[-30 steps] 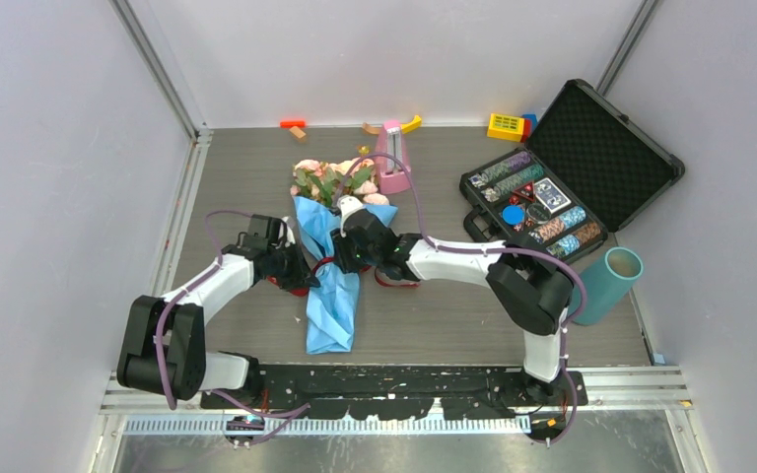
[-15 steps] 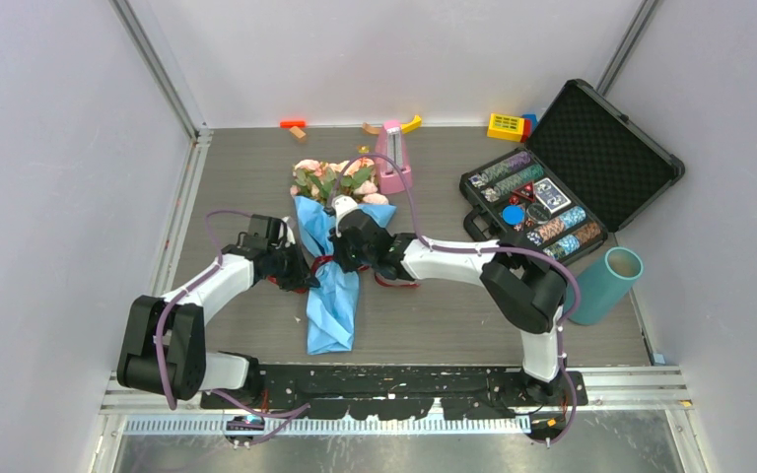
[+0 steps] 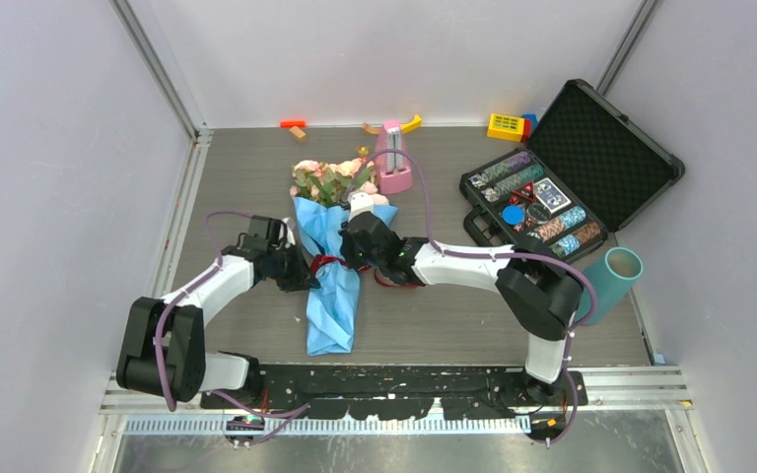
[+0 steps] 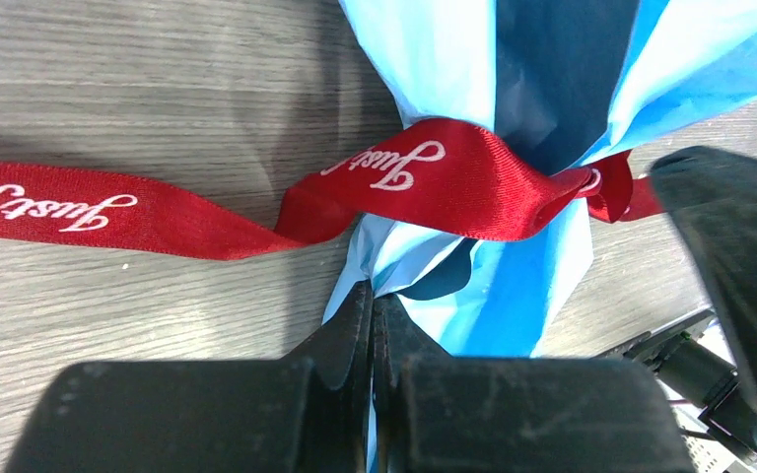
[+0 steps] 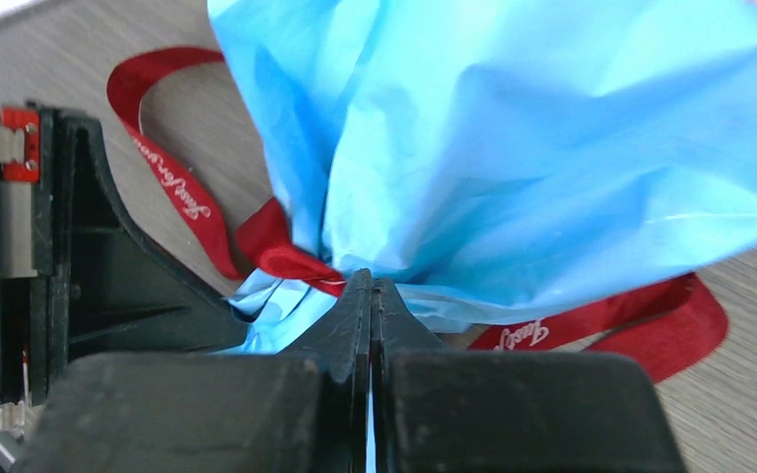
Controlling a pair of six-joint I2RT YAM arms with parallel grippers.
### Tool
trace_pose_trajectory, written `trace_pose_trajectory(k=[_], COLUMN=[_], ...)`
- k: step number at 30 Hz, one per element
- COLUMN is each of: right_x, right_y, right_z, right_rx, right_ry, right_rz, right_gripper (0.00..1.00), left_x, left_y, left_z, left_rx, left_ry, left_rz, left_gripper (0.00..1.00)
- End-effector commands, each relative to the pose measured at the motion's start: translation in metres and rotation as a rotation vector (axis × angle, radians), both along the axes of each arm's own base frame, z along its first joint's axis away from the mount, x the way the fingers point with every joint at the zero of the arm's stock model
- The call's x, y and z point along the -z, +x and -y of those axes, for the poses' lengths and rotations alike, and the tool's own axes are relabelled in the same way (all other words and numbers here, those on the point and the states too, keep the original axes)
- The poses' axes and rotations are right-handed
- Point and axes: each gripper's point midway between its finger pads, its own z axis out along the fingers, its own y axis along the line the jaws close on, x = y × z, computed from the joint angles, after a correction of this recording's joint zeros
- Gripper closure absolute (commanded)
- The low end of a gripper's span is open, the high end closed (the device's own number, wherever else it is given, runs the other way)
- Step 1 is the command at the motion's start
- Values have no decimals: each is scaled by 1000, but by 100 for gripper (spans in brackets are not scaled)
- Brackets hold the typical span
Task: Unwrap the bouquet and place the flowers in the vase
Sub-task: Untie the ribbon from the wrapping paper.
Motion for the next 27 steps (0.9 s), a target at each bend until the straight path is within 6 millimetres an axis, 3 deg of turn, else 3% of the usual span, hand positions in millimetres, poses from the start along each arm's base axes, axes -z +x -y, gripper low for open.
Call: trace_pose_trajectory(k=[1, 9, 16, 19, 27], right_x=[-49, -45, -40, -36, -25], right_y=[18, 6, 0, -1, -14], right_z=[8, 0, 8, 13, 16], right_rx=[133, 26, -32, -38, -59], right_ry=[137, 156, 122, 120, 138], right_rz=[85, 30, -2, -27, -81], right_gripper=[100, 100, 94, 89, 75], left_x=[0, -11, -38, -47, -65], left_y=[-5, -3, 6, 12, 29], left_z=[-3, 2, -5, -5, 11], left_rx=[-5, 32, 46, 48, 94], left_ry=[4, -18, 21, 27, -32], left_rz=[2, 40, 137, 183, 284], left_gripper=[100, 99, 63, 53, 44])
